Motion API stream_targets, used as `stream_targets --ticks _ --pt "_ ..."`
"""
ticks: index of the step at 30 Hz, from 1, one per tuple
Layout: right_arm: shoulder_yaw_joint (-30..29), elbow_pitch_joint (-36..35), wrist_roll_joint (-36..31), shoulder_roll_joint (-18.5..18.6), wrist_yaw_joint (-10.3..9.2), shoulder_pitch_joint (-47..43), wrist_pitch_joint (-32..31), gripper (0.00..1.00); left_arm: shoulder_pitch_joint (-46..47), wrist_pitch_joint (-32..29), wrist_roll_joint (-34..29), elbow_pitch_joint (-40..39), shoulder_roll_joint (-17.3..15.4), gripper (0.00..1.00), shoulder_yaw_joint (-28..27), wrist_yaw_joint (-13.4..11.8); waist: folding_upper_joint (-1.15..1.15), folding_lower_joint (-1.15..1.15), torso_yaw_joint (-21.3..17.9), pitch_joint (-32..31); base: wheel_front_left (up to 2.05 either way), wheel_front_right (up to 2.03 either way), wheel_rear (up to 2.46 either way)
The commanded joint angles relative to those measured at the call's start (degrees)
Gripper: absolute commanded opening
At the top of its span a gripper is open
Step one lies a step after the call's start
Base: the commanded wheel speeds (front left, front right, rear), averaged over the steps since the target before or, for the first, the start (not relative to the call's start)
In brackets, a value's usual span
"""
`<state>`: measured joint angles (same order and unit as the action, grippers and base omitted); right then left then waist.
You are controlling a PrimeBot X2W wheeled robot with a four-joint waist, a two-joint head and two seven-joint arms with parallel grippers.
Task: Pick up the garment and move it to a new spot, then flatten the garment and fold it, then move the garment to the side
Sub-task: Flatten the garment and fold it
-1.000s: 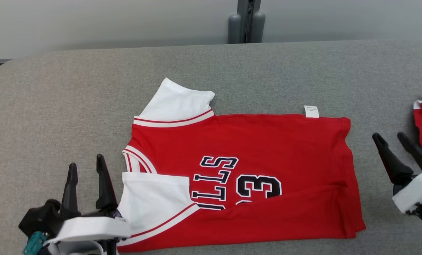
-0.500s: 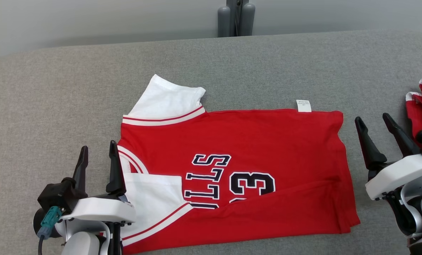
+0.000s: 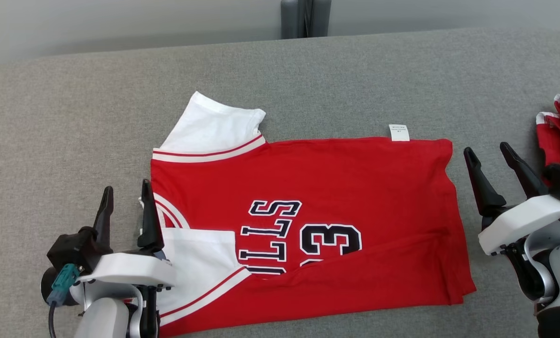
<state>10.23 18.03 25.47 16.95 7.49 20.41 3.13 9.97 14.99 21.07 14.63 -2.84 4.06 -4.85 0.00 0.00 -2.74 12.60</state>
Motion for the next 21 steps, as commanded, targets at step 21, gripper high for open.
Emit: stream_targets --ticks 21 --pt "6.2 13.8 8.3 -2.3 0.01 18.0 -9.7 1.0 35.2 -28.2 5.2 15.7 -13.9 1.0 8.8 12.3 0.0 0.0 -5.0 11.4 0.0 0.0 0.0"
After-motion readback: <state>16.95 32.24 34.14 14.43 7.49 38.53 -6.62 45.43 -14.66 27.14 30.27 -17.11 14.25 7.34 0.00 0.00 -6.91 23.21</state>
